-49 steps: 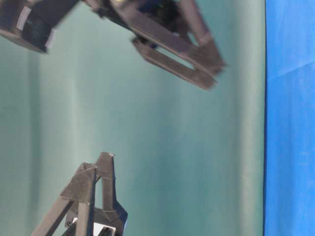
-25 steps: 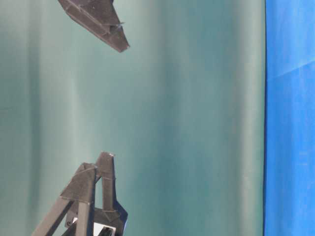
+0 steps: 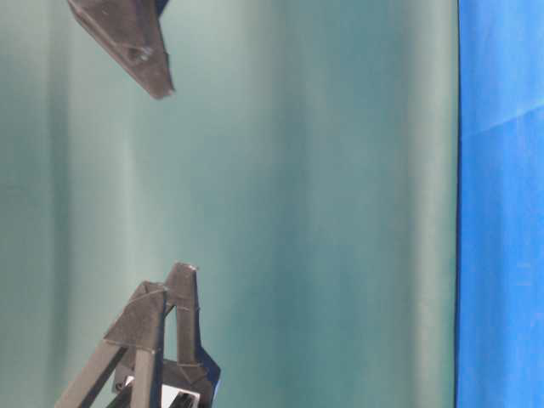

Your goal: Handover the blue block to the right arm after grasping it with the left arm, then place it in the designated position.

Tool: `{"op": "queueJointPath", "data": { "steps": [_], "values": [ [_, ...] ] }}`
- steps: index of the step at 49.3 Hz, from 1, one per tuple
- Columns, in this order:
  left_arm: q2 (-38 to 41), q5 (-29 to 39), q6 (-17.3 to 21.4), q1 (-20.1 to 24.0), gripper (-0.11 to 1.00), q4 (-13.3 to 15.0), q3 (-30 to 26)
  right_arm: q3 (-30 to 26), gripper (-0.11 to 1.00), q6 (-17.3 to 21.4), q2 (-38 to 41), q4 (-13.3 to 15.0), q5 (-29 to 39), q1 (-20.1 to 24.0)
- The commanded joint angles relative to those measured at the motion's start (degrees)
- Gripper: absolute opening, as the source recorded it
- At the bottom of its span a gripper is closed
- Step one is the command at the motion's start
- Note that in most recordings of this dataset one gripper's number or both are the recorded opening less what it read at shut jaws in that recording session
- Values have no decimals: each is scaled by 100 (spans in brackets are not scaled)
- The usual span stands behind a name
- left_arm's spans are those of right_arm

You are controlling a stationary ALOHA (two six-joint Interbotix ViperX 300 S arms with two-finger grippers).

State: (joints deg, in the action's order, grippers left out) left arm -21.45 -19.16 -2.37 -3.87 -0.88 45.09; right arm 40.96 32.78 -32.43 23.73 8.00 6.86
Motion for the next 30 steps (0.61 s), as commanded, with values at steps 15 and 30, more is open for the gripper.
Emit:
{"op": "queueJointPath", "data": {
  "steps": [15, 30],
  "values": [
    [-105, -70, -9, 9, 92, -18, -70, 396, 92, -9, -185, 62, -703, -97],
    [-105, -70, -9, 9, 92, -18, -88, 448, 92, -9, -211, 62, -765, -114]
  ]
}}
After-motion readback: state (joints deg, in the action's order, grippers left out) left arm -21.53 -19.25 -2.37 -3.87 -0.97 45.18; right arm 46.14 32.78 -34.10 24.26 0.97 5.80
